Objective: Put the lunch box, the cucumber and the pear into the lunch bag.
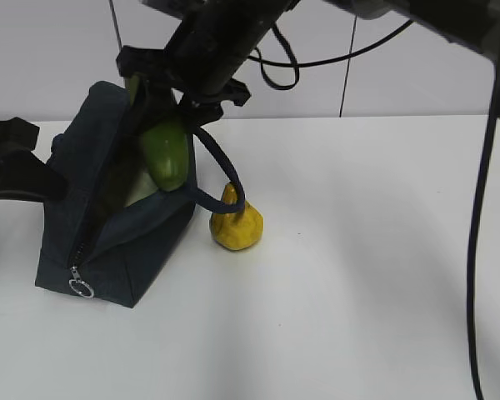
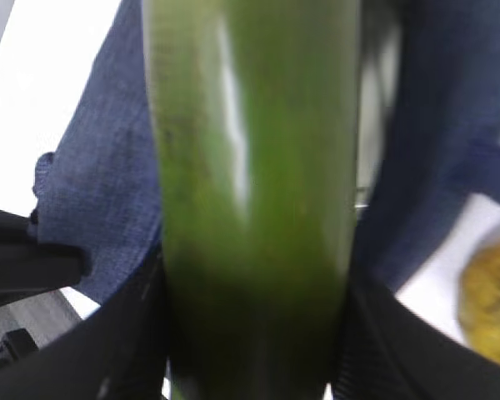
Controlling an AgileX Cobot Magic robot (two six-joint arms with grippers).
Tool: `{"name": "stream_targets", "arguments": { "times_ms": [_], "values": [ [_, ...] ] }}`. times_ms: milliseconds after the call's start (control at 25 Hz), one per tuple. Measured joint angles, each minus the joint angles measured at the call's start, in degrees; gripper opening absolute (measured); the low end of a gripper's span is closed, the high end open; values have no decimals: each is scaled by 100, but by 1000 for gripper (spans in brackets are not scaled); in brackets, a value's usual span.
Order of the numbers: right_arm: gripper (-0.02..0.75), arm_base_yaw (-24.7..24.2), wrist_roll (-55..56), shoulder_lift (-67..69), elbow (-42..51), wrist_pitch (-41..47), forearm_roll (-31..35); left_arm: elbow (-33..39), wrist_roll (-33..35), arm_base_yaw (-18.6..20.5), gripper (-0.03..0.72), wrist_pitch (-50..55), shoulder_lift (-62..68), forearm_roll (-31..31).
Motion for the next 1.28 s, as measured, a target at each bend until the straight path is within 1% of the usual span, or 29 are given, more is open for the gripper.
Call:
{"name": "stream_targets", "arguments": {
  "times_ms": [120,320,680,720,880,960,1000,1280],
  "values": [
    [362,137,-21,163,0,-260,106,0,0,0,3,0,0,0],
    [379,170,11,290,0,-732,207,0,0,0,3,0,0,0],
    [442,170,71,353,0,-717,209,0,0,0,3,0,0,0],
    [473,170,97,353,0,-717,209,0,0,0,3,0,0,0],
    [532,170,271,353,0,-717,209,0,0,0,3,0,0,0],
    [532,170,362,353,0,-743,209,0,0,0,3,0,0,0],
    [549,170,428,353,0,-795,209,0,0,0,3,0,0,0],
    [555,160,546,353,-154,-877,209,0,0,0,3,0,0,0]
  ]
}}
